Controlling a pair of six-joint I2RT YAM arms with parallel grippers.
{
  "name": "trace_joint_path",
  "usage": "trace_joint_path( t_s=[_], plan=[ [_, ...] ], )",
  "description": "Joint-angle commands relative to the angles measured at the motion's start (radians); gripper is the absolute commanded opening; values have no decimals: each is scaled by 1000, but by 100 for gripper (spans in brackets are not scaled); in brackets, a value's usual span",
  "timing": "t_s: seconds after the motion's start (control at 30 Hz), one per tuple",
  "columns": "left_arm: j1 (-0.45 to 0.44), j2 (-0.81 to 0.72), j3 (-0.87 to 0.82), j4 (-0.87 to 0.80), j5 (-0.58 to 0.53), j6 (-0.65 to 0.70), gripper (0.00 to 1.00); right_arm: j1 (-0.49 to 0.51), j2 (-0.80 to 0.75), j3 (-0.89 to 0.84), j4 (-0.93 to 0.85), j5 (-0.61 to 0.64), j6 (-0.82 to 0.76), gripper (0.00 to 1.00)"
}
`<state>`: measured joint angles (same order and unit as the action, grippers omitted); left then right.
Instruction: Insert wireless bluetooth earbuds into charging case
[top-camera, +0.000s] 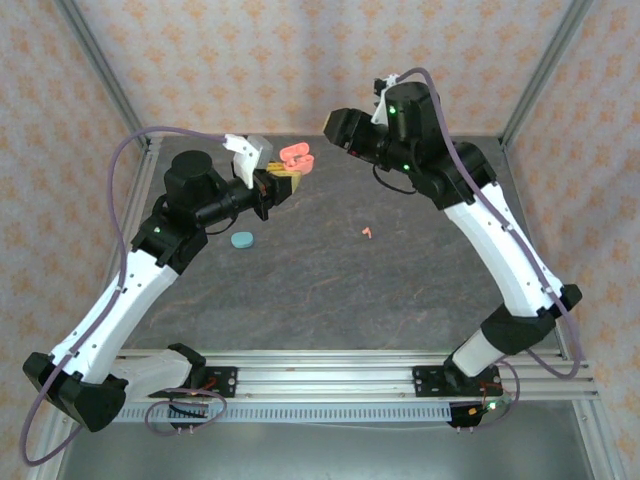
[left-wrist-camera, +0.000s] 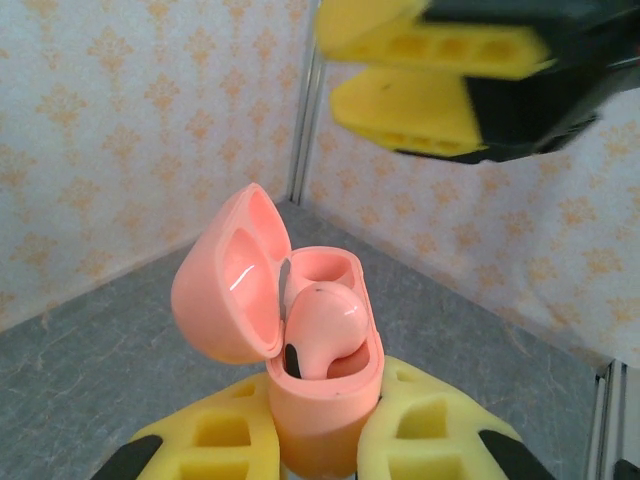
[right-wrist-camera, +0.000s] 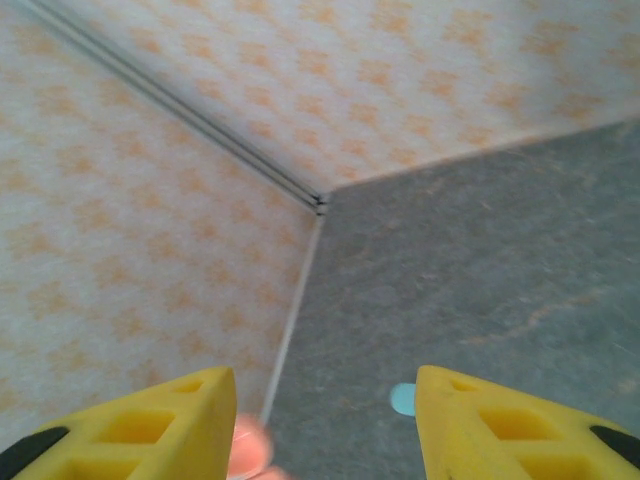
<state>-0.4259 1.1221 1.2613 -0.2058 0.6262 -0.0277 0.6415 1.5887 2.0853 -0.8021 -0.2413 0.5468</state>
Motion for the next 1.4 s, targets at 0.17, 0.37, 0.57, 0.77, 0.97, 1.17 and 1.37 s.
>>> trace_joint_path(
  t_s=[0.17, 0.37, 0.57, 0.77, 0.97, 1.17, 1.37],
  plan=[
    [-6, -20, 31, -54, 87, 36, 0, -156, 153, -23, -318, -212, -61, 45],
    [-6, -41, 18, -75, 82, 37, 0, -205, 241, -167, -277, -223, -173, 42],
    [-5, -63, -4, -98, 78, 36, 0, -221, 410, -112, -372, -133, -330, 46],
    [-7, -83, -29, -107, 66, 28, 0, -221, 545, -82, -423, -62, -433, 46],
    [-8, -96, -44, -119, 52, 35, 0, -224, 630, -58, -423, -40, -446, 47],
    [-7, -88, -42, -125, 40, 43, 0, -231, 693, -30, -440, -23, -472, 45],
    [-8, -80, -36, -135, 35, 48, 0, -250, 720, -26, -458, 8, -483, 41]
  ],
)
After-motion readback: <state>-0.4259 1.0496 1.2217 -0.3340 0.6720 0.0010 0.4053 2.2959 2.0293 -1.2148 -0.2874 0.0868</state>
